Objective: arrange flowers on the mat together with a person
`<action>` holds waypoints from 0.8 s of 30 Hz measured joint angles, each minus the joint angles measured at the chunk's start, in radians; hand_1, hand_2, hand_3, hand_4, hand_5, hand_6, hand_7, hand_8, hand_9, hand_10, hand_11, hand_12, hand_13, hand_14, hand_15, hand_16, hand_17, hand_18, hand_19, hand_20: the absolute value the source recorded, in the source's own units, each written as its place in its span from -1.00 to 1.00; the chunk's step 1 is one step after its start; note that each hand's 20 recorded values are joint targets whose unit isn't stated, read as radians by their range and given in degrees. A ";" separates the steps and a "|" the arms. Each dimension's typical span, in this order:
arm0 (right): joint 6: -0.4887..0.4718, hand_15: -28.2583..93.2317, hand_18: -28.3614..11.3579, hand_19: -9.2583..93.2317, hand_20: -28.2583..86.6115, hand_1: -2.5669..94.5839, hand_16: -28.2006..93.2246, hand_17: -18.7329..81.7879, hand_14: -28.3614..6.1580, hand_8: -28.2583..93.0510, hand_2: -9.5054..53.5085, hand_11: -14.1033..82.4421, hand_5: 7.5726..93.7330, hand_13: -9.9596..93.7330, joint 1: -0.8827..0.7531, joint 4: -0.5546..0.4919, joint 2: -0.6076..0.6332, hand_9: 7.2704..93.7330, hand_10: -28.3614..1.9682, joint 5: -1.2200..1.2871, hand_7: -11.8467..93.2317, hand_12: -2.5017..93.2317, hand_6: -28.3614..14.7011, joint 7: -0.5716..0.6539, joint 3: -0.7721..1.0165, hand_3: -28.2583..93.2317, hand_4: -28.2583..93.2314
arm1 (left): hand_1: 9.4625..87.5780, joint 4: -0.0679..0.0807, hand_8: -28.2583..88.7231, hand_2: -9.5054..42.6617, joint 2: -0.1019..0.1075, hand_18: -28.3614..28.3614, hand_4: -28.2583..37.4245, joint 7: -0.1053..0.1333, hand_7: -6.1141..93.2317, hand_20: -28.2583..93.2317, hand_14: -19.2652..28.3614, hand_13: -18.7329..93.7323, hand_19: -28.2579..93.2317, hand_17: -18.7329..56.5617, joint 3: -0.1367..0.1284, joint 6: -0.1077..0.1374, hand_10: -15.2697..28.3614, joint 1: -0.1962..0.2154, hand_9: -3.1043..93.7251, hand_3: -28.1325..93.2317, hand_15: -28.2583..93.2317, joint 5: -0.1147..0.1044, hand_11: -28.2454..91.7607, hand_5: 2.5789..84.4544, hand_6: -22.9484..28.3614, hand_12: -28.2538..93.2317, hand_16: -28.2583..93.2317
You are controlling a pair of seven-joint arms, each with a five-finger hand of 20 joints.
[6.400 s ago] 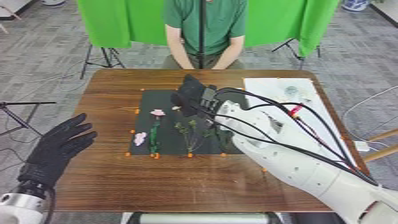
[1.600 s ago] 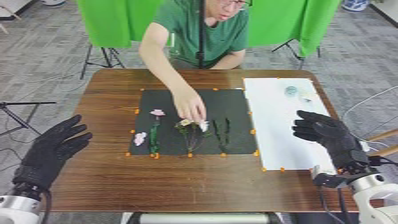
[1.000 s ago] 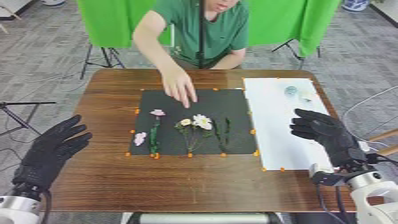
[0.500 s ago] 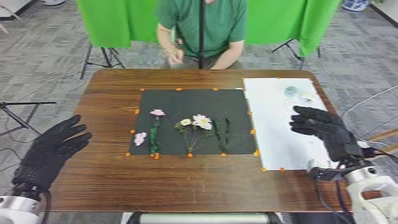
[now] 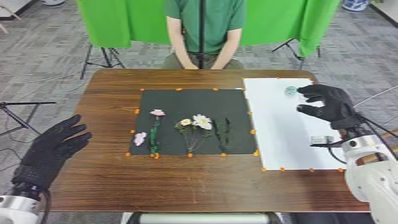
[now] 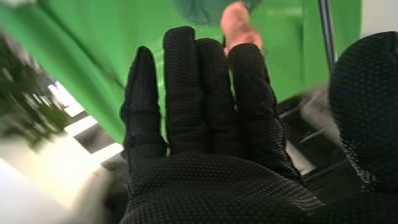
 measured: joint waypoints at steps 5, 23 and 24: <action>0.001 -0.02 -0.39 0.07 0.03 -0.43 -0.10 -0.30 0.18 -0.76 -1.00 -0.23 -0.13 -0.12 0.087 0.075 0.040 -0.09 0.11 -0.247 -0.22 -0.42 0.25 0.076 -0.078 0.85 -1.00 | -0.45 0.000 -0.68 -0.72 0.002 0.78 -0.82 0.000 -0.49 -0.40 0.47 -0.20 0.27 -0.65 -0.001 0.000 0.27 0.001 -0.32 0.60 0.07 0.000 -0.16 -0.23 0.10 -0.23 -0.54; 0.121 0.00 -0.36 0.10 0.03 -0.38 -0.10 -0.31 0.20 -0.76 -1.00 -0.22 -0.18 -0.13 0.337 0.320 0.123 -0.14 0.11 -0.428 -0.22 -0.42 0.22 0.393 -0.396 0.86 -1.00 | -0.45 0.000 -0.68 -0.72 0.006 0.78 -0.82 0.001 -0.49 -0.40 0.47 -0.20 0.27 -0.65 0.001 0.001 0.28 0.001 -0.32 0.60 0.07 0.000 -0.16 -0.23 0.10 -0.23 -0.54; 0.118 0.01 -0.36 0.10 0.03 -0.38 -0.10 -0.31 0.20 -0.76 -1.00 -0.22 -0.18 -0.13 0.349 0.327 0.123 -0.14 0.11 -0.428 -0.22 -0.42 0.23 0.399 -0.406 0.86 -1.00 | -0.45 0.000 -0.68 -0.72 0.006 0.78 -0.82 0.001 -0.49 -0.40 0.47 -0.20 0.27 -0.65 0.001 0.001 0.28 0.001 -0.32 0.60 0.07 0.000 -0.16 -0.23 0.10 -0.23 -0.54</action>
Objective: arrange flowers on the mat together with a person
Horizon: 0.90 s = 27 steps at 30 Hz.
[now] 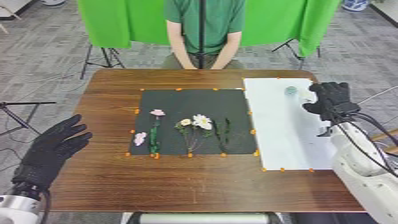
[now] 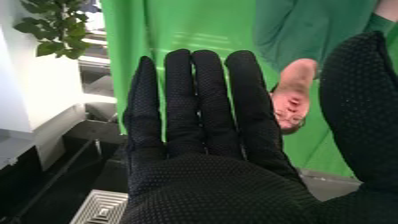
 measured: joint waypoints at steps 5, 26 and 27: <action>-0.020 0.01 -0.36 0.11 0.03 -0.37 -0.11 -0.31 0.19 -0.76 -1.00 -0.21 -0.20 -0.12 0.068 0.051 -0.001 -0.13 0.09 -0.005 -0.20 -0.42 0.20 0.048 -0.065 0.86 -1.00 | -0.45 -0.001 -0.68 -0.72 0.000 0.78 -0.82 0.002 -0.49 -0.40 0.47 -0.20 0.27 -0.65 0.000 0.001 0.27 0.000 -0.32 0.60 0.07 0.000 -0.16 -0.23 0.10 -0.23 -0.54; -0.083 0.11 -0.35 0.14 0.01 -0.32 -0.15 -0.28 0.26 -0.77 -1.00 -0.10 -0.21 -0.02 0.206 0.182 -0.022 -0.07 0.16 -0.001 -0.20 -0.42 0.17 0.110 -0.177 0.87 -1.00 | -0.46 -0.002 -0.68 -0.72 -0.001 0.78 -0.82 0.007 -0.49 -0.40 0.47 -0.20 0.27 -0.65 0.005 0.003 0.28 -0.001 -0.32 0.60 0.07 0.000 -0.16 -0.23 0.10 -0.23 -0.54; -0.083 0.11 -0.35 0.14 0.01 -0.32 -0.15 -0.29 0.26 -0.77 -1.00 -0.11 -0.21 -0.02 0.210 0.184 -0.023 -0.07 0.15 0.000 -0.20 -0.43 0.17 0.112 -0.180 0.87 -1.00 | -0.46 -0.002 -0.68 -0.72 0.000 0.78 -0.82 0.007 -0.49 -0.40 0.47 -0.20 0.27 -0.65 0.005 0.003 0.28 -0.001 -0.32 0.60 0.07 0.000 -0.16 -0.23 0.10 -0.23 -0.54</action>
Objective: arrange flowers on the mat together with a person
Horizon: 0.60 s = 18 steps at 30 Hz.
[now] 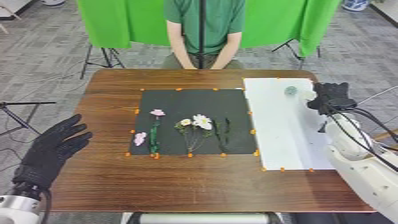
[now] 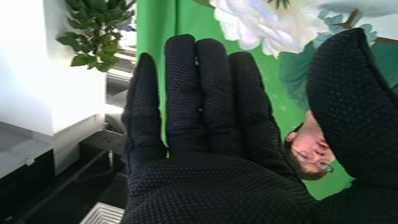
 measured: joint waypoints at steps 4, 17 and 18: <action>0.000 0.11 -0.35 0.14 0.01 -0.30 -0.15 -0.28 0.25 -0.77 -1.00 -0.13 -0.21 -0.02 0.014 0.010 -0.003 -0.07 0.15 0.002 -0.19 -0.43 0.19 0.007 -0.016 0.86 -1.00 | -0.46 0.001 -0.68 -0.72 0.002 0.78 -0.83 -0.001 -0.49 -0.40 0.47 -0.20 0.27 -0.65 0.001 0.000 0.28 -0.004 -0.32 0.60 0.07 0.000 -0.16 -0.23 0.10 -0.23 -0.54; 0.047 0.27 -0.28 0.14 0.02 -0.01 -0.03 -0.19 0.40 -0.56 -0.89 -0.16 0.02 0.31 0.060 0.062 -0.012 0.38 0.50 -0.006 0.21 0.01 0.46 0.021 -0.076 0.69 -1.00 | -0.46 0.004 -0.68 -0.71 0.011 0.78 -0.83 -0.004 -0.49 -0.40 0.47 -0.20 0.27 -0.65 0.002 -0.003 0.28 -0.019 -0.32 0.60 0.07 0.000 -0.16 -0.23 0.10 -0.23 -0.54; 0.067 0.29 -0.27 0.14 0.02 0.00 -0.01 -0.19 0.41 -0.55 -0.88 -0.17 0.05 0.33 0.061 0.067 -0.013 0.41 0.51 -0.007 0.23 0.05 0.49 0.023 -0.081 0.69 -1.00 | -0.46 0.004 -0.68 -0.71 0.011 0.78 -0.83 -0.004 -0.49 -0.40 0.47 -0.20 0.27 -0.65 0.002 -0.003 0.28 -0.019 -0.32 0.60 0.07 0.000 -0.16 -0.23 0.10 -0.23 -0.54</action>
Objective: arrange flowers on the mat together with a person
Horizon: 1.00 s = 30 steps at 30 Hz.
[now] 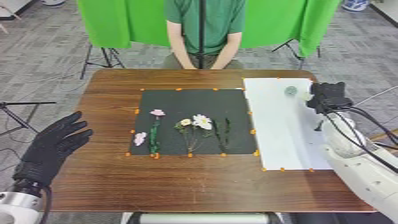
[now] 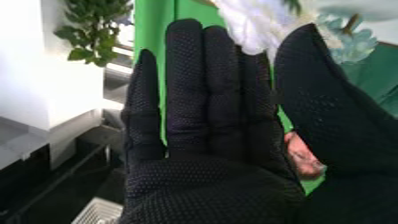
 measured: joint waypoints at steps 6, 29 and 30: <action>0.075 0.33 -0.27 0.14 0.04 0.06 0.05 -0.16 0.39 -0.53 -0.89 -0.14 0.24 0.45 -0.002 0.015 -0.004 0.57 0.51 -0.012 0.25 0.12 0.52 0.004 -0.011 0.68 -1.00 | -0.46 0.000 -0.68 -0.70 0.001 0.78 -0.83 -0.003 -0.49 -0.40 0.47 -0.20 0.27 -0.65 0.000 -0.001 0.28 0.000 -0.32 0.60 0.07 0.000 -0.16 -0.23 0.10 -0.23 -0.54; 0.212 0.42 -0.26 0.19 0.09 0.05 0.08 -0.14 0.33 -0.45 -0.95 -0.08 0.34 0.47 -0.173 -0.172 0.012 0.64 0.47 -0.077 0.23 0.17 0.44 0.019 0.119 0.77 -1.00 | -0.46 -0.001 -0.68 -0.70 -0.005 0.78 -0.83 -0.001 -0.49 -0.40 0.47 -0.20 0.27 -0.65 -0.002 0.000 0.28 0.011 -0.32 0.60 0.07 0.000 -0.16 -0.23 0.10 -0.23 -0.54; 0.218 0.42 -0.26 0.19 0.09 0.05 0.08 -0.14 0.33 -0.45 -0.95 -0.08 0.34 0.47 -0.179 -0.189 0.013 0.63 0.47 -0.077 0.23 0.17 0.44 0.016 0.122 0.77 -1.00 | -0.46 -0.001 -0.68 -0.70 -0.006 0.78 -0.83 -0.001 -0.49 -0.40 0.47 -0.20 0.27 -0.65 -0.003 0.000 0.28 0.012 -0.32 0.60 0.07 0.000 -0.16 -0.23 0.10 -0.23 -0.54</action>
